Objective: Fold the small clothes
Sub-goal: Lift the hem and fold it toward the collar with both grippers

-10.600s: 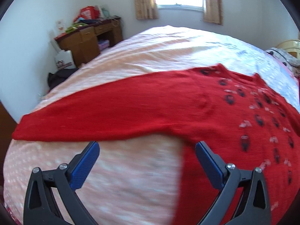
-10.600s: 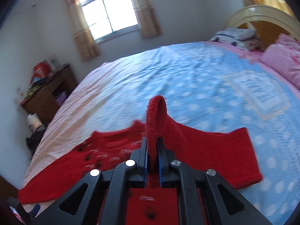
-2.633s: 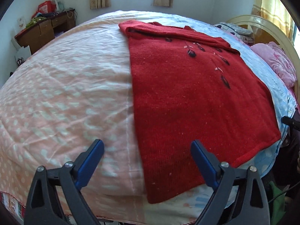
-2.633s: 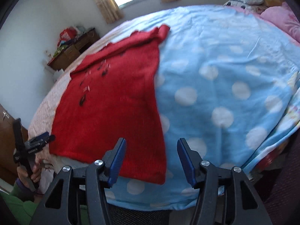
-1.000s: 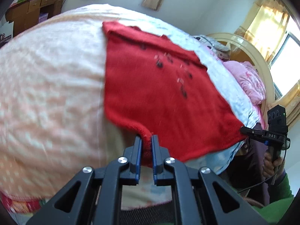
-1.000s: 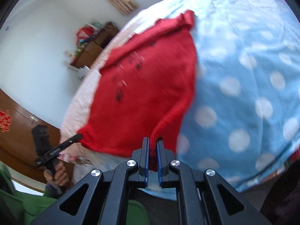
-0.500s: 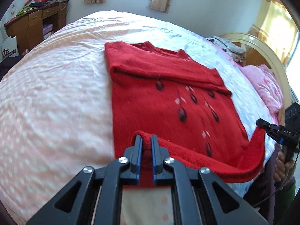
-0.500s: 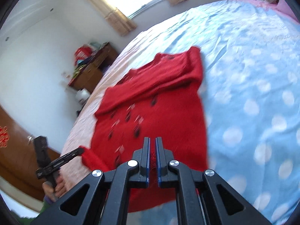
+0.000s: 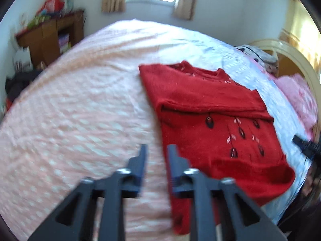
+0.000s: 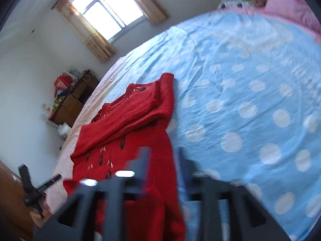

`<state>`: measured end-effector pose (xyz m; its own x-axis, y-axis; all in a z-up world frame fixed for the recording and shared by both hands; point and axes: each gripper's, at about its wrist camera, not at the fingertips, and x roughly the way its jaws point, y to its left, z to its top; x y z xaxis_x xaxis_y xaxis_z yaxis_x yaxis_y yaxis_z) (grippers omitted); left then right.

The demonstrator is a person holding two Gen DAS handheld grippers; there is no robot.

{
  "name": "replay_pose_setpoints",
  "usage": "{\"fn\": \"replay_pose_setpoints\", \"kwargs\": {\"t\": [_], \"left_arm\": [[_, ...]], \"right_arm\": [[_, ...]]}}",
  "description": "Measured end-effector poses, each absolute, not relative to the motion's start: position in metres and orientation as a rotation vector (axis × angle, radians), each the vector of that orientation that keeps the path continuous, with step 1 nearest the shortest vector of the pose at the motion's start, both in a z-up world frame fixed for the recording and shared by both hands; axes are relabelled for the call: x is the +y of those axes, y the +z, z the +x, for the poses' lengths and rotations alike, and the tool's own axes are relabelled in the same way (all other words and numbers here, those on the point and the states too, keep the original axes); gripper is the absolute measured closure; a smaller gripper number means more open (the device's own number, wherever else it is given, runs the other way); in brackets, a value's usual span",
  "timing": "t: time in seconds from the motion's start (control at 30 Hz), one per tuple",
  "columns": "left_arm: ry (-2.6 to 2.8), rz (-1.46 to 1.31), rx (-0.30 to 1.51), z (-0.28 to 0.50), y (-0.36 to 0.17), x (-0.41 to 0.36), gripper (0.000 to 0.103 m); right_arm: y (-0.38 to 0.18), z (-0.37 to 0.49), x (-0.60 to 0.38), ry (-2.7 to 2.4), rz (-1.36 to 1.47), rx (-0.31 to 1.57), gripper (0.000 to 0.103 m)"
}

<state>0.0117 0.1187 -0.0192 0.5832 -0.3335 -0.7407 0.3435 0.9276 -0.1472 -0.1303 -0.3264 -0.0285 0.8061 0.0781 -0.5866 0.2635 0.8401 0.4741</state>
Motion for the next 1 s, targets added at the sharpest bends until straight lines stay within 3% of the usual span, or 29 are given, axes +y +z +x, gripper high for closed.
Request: {"fn": "replay_pose_setpoints", "kwargs": {"t": [0.03, 0.07, 0.3, 0.4, 0.77, 0.87, 0.9, 1.0], "left_arm": [[-0.416, 0.048, 0.828, 0.001, -0.017, 0.122, 0.039], [-0.442, 0.064, 0.812, -0.004, -0.016, 0.124, 0.036], [-0.581, 0.156, 0.811, -0.013, -0.030, 0.086, 0.036], [-0.609, 0.166, 0.847, -0.002, -0.044, 0.066, 0.054], [-0.584, 0.228, 0.867, -0.003, -0.059, 0.035, 0.058], [-0.575, 0.203, 0.873, -0.002, -0.057, 0.035, 0.077], [-0.573, 0.194, 0.875, -0.001, -0.057, 0.034, 0.092], [-0.576, 0.136, 0.880, -0.002, -0.052, 0.036, 0.095]], "right_arm": [[-0.025, -0.138, -0.324, -0.112, 0.547, 0.606, 0.038], [-0.022, -0.146, -0.318, -0.115, 0.509, 0.590, 0.038], [-0.021, -0.162, -0.291, -0.130, 0.360, 0.617, 0.038], [-0.021, -0.167, -0.290, -0.134, 0.367, 0.615, 0.038], [-0.034, -0.175, -0.303, -0.165, 0.444, 0.641, 0.038], [-0.033, -0.174, -0.300, -0.171, 0.433, 0.641, 0.038], [-0.033, -0.174, -0.300, -0.173, 0.426, 0.642, 0.038], [-0.032, -0.174, -0.298, -0.182, 0.413, 0.646, 0.038]]}}
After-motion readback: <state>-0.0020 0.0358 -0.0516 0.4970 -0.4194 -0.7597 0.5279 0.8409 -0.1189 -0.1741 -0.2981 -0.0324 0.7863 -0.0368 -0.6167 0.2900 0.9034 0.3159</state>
